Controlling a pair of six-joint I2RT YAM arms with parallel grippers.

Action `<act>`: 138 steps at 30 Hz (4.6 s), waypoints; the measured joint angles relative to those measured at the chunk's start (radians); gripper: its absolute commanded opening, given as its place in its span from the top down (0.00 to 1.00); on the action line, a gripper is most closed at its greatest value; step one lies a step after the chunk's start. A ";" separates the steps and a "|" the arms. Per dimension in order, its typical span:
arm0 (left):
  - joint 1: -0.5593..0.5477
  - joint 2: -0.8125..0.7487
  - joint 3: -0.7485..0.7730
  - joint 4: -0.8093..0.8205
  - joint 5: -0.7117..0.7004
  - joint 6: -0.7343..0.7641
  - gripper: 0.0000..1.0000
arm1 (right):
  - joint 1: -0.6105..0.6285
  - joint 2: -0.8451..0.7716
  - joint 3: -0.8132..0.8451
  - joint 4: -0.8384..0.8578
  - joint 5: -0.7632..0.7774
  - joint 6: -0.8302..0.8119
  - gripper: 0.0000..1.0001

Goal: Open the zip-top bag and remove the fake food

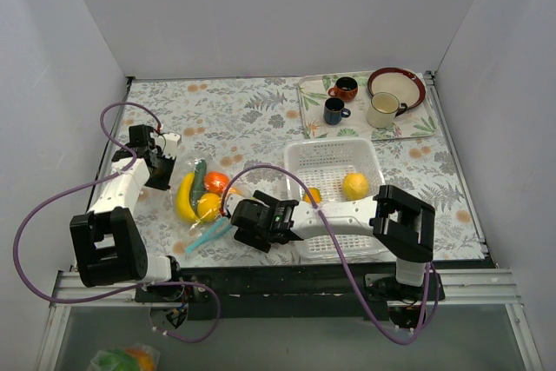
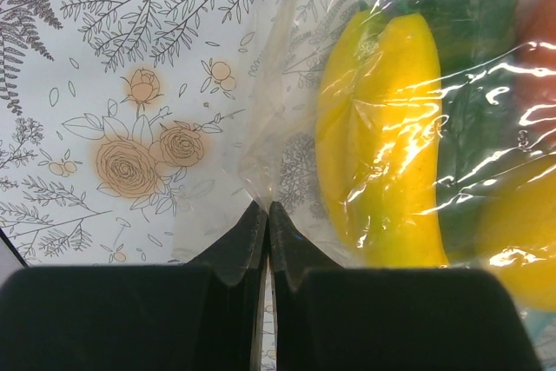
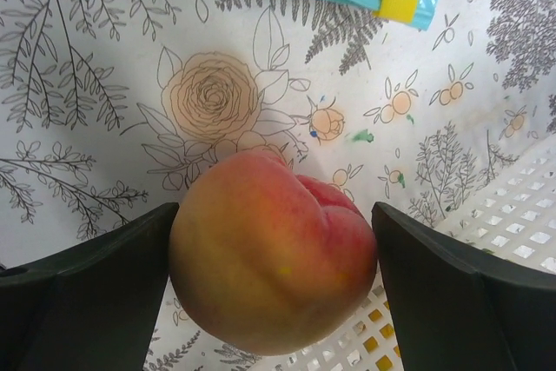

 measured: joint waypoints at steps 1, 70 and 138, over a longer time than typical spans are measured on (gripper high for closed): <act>0.000 0.000 0.000 0.000 0.000 0.000 1.00 | 0.000 -0.001 -0.005 -0.001 -0.004 0.001 0.13; 0.002 0.068 -0.136 0.091 -0.003 -0.043 1.00 | -0.043 -0.254 -0.313 0.563 -0.177 0.040 0.99; -0.021 0.140 -0.077 0.027 0.031 0.018 1.00 | -0.266 -0.594 -0.417 0.402 0.187 0.281 0.39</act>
